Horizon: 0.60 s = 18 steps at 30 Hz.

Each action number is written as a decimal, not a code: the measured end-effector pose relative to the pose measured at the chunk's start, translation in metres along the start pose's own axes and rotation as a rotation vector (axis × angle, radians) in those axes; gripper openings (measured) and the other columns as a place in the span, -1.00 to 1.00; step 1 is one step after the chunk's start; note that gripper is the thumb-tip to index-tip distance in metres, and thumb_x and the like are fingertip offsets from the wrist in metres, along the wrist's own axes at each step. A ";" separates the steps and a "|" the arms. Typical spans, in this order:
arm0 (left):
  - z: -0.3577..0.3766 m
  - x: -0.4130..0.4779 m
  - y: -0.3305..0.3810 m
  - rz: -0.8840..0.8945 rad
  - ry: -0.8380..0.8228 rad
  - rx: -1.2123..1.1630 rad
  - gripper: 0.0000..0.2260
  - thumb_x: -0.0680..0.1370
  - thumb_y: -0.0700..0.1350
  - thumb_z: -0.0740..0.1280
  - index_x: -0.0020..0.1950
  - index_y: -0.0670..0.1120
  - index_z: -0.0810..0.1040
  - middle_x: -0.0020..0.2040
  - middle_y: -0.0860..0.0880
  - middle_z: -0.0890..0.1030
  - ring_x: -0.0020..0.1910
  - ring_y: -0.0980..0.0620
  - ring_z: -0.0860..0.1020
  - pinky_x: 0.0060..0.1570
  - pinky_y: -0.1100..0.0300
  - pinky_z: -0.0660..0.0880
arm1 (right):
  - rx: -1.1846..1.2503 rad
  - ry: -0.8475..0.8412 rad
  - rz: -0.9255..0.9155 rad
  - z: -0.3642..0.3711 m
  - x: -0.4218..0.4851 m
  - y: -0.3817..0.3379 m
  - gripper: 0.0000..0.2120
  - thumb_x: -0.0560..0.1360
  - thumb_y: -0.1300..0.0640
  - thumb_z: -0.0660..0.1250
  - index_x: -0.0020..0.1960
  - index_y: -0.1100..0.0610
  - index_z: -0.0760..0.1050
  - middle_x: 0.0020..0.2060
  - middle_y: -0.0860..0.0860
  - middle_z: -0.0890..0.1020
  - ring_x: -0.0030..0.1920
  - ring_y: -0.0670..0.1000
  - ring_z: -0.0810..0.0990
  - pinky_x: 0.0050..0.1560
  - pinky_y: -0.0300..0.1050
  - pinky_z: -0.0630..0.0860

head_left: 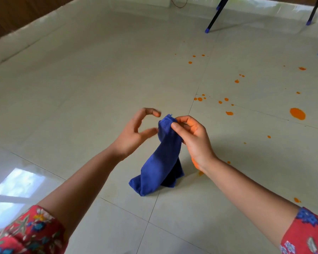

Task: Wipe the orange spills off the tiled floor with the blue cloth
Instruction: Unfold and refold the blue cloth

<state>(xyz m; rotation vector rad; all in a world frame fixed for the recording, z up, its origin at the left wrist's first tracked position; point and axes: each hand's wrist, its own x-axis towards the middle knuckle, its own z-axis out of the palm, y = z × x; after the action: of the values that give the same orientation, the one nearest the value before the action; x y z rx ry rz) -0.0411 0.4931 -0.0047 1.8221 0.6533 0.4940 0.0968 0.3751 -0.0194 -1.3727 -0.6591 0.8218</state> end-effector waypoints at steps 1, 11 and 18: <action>-0.002 -0.001 -0.005 0.053 -0.088 0.044 -0.72 0.43 -0.16 0.33 0.12 0.05 0.49 0.14 0.18 0.55 0.23 0.21 0.46 0.38 0.07 0.24 | 0.023 -0.019 0.007 -0.002 0.003 -0.004 -0.91 0.55 0.21 0.35 -0.11 0.07 0.55 -0.26 -0.06 0.64 -0.20 -0.12 0.57 -0.12 -0.26 0.47; -0.033 0.011 -0.016 0.060 -0.110 0.025 -0.86 0.38 -0.15 0.44 -0.23 -0.07 0.48 -0.04 -0.05 0.62 0.04 0.06 0.56 0.15 0.01 0.43 | 0.084 -0.091 -0.050 -0.006 0.029 -0.051 -0.92 0.44 0.05 0.35 -0.16 0.04 0.58 -0.23 0.01 0.59 -0.13 0.01 0.52 -0.04 -0.04 0.48; -0.062 0.025 0.001 -0.107 -0.201 0.316 -0.94 0.28 -0.17 0.38 -0.28 -0.08 0.54 -0.40 0.13 0.49 -0.40 0.12 0.41 -0.34 0.17 0.36 | 0.045 -0.094 -0.098 -0.005 0.057 -0.078 -0.86 0.55 0.10 0.32 -0.18 -0.01 0.57 -0.20 0.03 0.56 -0.10 0.04 0.47 -0.01 -0.01 0.40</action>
<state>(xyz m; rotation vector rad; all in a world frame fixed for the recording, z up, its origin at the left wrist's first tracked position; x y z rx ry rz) -0.0601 0.5538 0.0167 2.0863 0.7144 0.1371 0.1425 0.4182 0.0539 -1.2571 -0.7707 0.8210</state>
